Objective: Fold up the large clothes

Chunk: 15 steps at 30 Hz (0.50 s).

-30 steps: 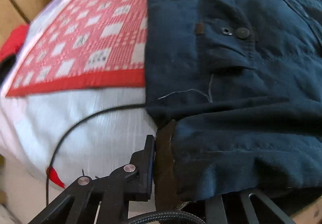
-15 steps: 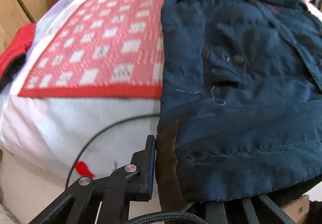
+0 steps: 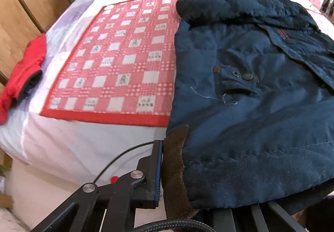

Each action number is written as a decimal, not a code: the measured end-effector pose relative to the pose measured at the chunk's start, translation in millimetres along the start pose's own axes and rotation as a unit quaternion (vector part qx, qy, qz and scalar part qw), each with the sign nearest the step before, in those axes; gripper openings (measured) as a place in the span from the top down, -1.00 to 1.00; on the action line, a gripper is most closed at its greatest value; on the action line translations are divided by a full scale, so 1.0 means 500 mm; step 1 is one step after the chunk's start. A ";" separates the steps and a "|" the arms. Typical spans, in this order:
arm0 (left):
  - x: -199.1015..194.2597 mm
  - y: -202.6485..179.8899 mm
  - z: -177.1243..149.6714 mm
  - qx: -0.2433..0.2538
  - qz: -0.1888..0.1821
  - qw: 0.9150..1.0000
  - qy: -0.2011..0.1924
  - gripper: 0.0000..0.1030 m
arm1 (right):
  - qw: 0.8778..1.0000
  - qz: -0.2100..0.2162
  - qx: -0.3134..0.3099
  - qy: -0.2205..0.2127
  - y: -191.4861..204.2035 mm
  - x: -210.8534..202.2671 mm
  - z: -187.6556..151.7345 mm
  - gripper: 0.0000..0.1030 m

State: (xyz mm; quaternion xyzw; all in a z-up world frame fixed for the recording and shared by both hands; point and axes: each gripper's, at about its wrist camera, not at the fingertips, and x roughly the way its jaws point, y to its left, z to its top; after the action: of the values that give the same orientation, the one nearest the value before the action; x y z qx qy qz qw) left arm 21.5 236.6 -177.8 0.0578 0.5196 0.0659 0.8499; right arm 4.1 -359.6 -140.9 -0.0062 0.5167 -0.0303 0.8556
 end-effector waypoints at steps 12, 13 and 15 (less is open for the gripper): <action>-0.100 -0.006 0.041 -0.022 0.014 0.997 0.069 0.74 | 0.998 0.034 -0.031 0.040 -0.041 -0.125 0.054 0.69; -0.097 -0.010 0.045 -0.016 0.011 0.997 0.071 0.74 | 0.998 0.029 -0.030 0.041 -0.040 -0.130 0.065 0.69; -0.078 -0.002 0.078 0.004 -0.004 0.998 0.070 0.74 | 0.999 0.016 -0.039 0.034 -0.029 -0.136 0.096 0.70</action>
State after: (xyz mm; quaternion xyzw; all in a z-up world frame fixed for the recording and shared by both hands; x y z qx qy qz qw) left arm 38.4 227.9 -126.1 0.0547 0.5786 0.0647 0.8112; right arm 14.6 -371.1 -57.9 -0.0299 0.5464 0.0031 0.8370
